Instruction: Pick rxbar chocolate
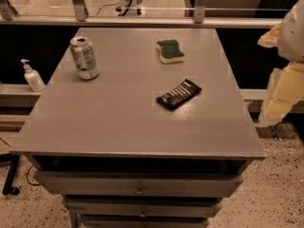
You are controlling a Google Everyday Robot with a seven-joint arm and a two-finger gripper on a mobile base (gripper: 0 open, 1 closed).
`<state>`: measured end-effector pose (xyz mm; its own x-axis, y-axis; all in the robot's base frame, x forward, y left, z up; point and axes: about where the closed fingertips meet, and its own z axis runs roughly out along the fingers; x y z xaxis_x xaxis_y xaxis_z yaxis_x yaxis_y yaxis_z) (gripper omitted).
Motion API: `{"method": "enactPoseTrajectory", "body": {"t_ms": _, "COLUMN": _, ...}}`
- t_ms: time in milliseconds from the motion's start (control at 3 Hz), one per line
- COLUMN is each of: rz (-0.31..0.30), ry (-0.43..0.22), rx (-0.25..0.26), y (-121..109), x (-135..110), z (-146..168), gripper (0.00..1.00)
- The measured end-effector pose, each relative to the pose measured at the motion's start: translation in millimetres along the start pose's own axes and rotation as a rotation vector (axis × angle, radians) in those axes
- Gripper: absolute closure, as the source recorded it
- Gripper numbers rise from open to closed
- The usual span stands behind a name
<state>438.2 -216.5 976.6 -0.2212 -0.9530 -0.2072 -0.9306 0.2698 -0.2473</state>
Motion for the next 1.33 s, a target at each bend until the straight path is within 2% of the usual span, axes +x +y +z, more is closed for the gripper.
{"method": "enactPoseTrajectory", "body": {"t_ms": 333, "rz": 0.000, "ry": 0.000, "rx": 0.000, "y": 0, "x": 0, "z": 0, "gripper": 0.00}}
{"method": "enactPoseTrajectory", "body": {"t_ms": 667, "rz": -0.004, "ry": -0.047, "rx": -0.001, "y": -1, "x": -6, "z": 6, "gripper": 0.00}}
{"method": "enactPoseTrajectory", "body": {"t_ms": 1000, "rz": -0.012, "ry": -0.155, "rx": -0.021, "y": -11, "x": -26, "z": 25, "gripper": 0.00}}
{"method": "enactPoseTrajectory", "body": {"t_ms": 1333, "rz": -0.015, "ry": -0.282, "rx": -0.064, "y": -25, "x": -60, "z": 50, "gripper": 0.00}}
